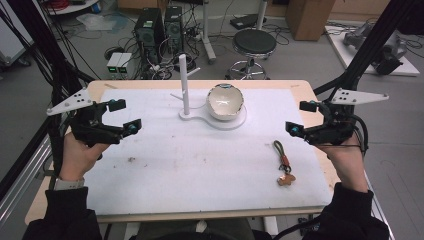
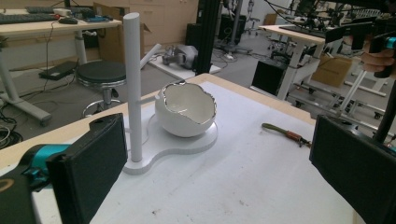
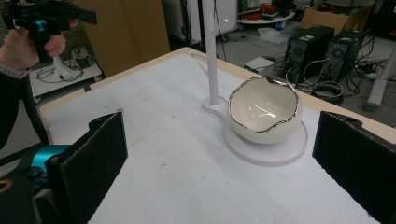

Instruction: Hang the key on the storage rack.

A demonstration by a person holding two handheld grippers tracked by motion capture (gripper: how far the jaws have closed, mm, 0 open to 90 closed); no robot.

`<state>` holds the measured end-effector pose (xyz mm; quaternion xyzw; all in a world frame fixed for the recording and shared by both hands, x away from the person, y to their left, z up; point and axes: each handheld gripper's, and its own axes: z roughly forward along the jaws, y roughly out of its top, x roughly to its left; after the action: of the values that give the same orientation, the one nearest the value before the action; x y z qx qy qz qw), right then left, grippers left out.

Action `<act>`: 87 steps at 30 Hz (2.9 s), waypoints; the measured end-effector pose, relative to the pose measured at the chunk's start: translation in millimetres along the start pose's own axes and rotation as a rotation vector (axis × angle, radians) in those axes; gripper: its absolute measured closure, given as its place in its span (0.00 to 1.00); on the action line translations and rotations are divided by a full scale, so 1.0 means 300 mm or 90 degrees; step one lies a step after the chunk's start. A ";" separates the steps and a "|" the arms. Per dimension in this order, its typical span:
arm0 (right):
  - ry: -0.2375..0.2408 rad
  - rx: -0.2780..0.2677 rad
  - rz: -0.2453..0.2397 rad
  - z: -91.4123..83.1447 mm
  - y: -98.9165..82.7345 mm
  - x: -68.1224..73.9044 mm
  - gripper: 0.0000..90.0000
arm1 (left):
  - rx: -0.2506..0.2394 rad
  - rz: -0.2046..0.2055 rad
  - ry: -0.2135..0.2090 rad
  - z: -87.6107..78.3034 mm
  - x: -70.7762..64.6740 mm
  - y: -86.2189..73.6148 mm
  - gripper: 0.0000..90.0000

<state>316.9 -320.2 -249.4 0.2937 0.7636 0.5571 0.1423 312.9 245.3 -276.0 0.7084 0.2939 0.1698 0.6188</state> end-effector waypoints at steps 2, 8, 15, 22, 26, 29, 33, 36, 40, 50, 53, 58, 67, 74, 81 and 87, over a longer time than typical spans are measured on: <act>0.000 0.000 0.003 -0.001 -0.001 0.000 0.03 | 0.000 -0.004 0.002 0.000 -0.001 0.000 0.05; -0.003 0.003 0.003 0.005 -0.004 -0.004 0.03 | 0.001 -0.003 0.004 0.004 -0.001 0.000 0.05; -0.051 0.012 0.020 0.029 -0.040 -0.047 0.03 | 0.011 -0.004 0.007 0.013 -0.002 -0.003 0.05; -0.089 0.072 0.022 0.074 -0.080 -0.083 0.03 | 0.016 -0.008 0.015 0.018 0.004 -0.007 0.05; -0.089 0.087 0.014 0.102 -0.087 -0.077 0.03 | 0.019 -0.007 0.021 0.020 0.003 -0.008 0.05; -0.095 0.101 0.007 0.129 -0.100 -0.074 0.03 | 0.020 -0.006 0.024 0.024 0.004 -0.011 0.05; -0.090 0.121 0.006 0.169 -0.139 -0.083 0.03 | 0.019 -0.002 0.024 0.025 0.005 -0.013 0.05; -0.100 0.127 0.011 0.191 -0.177 -0.103 0.03 | 0.019 -0.003 0.023 0.026 0.007 -0.014 0.05; -0.098 0.139 0.037 0.221 -0.233 -0.134 0.03 | 0.022 -0.008 0.025 0.031 0.009 -0.018 0.05; -0.058 0.227 0.168 0.327 -0.402 -0.214 0.05 | 0.033 -0.013 0.027 0.040 0.014 -0.023 0.05; -0.052 0.242 0.192 0.341 -0.433 -0.226 0.06 | 0.032 -0.015 0.022 0.041 0.015 -0.024 0.05; -0.045 0.236 0.224 0.346 -0.457 -0.238 0.06 | 0.030 -0.015 0.029 0.044 0.017 -0.024 0.05; -0.084 0.274 0.228 0.357 -0.499 -0.259 0.28 | 0.034 -0.019 0.034 0.049 0.022 -0.027 0.05; -0.167 0.279 0.157 0.350 -0.506 -0.245 0.67 | 0.035 -0.028 0.037 0.047 0.029 -0.033 0.05; -0.222 0.269 0.165 0.342 -0.516 -0.246 0.92 | 0.041 -0.030 0.036 0.054 0.028 -0.037 0.05; -0.223 0.266 0.168 0.341 -0.516 -0.247 0.94 | 0.041 -0.033 0.037 0.053 0.032 -0.040 0.05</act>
<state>386.0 -318.8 -436.9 0.5048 0.7810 0.3422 0.1347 327.3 239.8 -291.7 0.7146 0.3353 0.1645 0.5915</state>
